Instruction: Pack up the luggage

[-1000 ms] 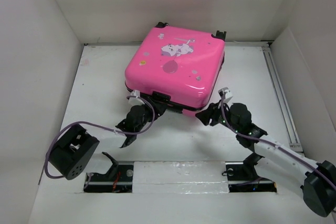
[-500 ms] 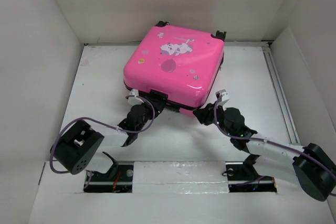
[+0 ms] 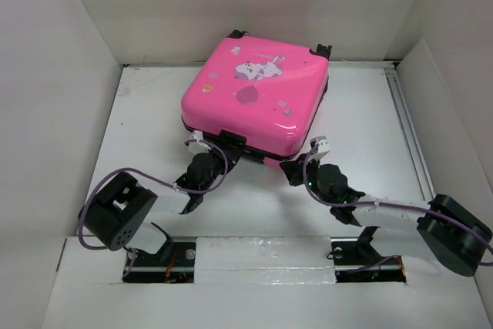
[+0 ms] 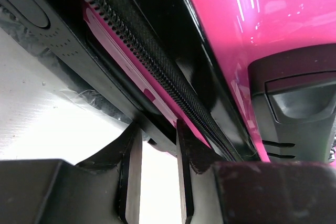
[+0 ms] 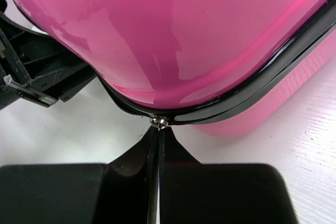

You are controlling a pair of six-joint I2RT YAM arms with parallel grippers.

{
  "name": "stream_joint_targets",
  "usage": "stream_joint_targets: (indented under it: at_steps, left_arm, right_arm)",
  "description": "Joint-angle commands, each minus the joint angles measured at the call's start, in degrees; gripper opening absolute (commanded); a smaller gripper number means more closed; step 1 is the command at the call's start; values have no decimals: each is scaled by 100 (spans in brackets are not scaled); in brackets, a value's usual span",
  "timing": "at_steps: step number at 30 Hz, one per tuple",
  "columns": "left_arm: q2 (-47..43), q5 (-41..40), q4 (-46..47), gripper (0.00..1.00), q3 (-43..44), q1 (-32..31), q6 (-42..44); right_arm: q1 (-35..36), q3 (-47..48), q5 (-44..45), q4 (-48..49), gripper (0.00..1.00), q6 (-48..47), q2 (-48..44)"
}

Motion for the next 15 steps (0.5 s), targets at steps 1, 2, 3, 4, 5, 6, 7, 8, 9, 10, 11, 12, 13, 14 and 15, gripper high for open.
stream_joint_targets:
  at_steps: [1,2,3,4,5,6,7,8,9,10,11,12,13,14,15]
  left_arm:
    - [182,121,278,0,265,-78,572]
    - [244,121,339,0,265,-78,572]
    - [305,226,452,0,326,-78,485]
    - [445,348,549,0,326,-78,484]
    - [516,428,637,0,326,-78,414]
    - [595,507,803,0,387,-78,318]
    - [674,578,909,0,388,-78,317]
    - [736,630,1006,0,388,-139,265]
    - [806,631,1007,0,457,-236,264]
    - [807,631,1007,0,545,-298,264]
    - [807,570,946,0,546,-429,264]
    - [807,569,946,0,598,-491,264]
    - [755,569,876,0,599,-544,264]
    - [754,569,875,0,599,-544,264]
    - [606,569,875,0,599,-596,264]
  right_arm:
    - [358,128,533,767,0,58,74]
    - [464,128,604,767,0,58,74]
    - [596,189,709,567,0,111,134]
    - [876,189,954,444,0,111,135]
    - [1018,346,1061,303,0,181,231]
    - [1167,408,1201,128,0,181,388]
    - [1308,470,1342,56,0,181,486]
    - [1570,636,1595,-23,0,181,582]
    - [1703,742,1746,-111,0,181,688]
    - [1826,856,1887,-320,0,129,854]
    - [2036,988,2114,-470,0,129,934]
    - [2117,1285,2204,-655,0,68,996]
    - [2170,1401,2204,-743,0,-116,1049]
    - [2170,1480,2204,-744,0,-187,1049]
    - [2170,1533,2048,-744,0,-240,1049]
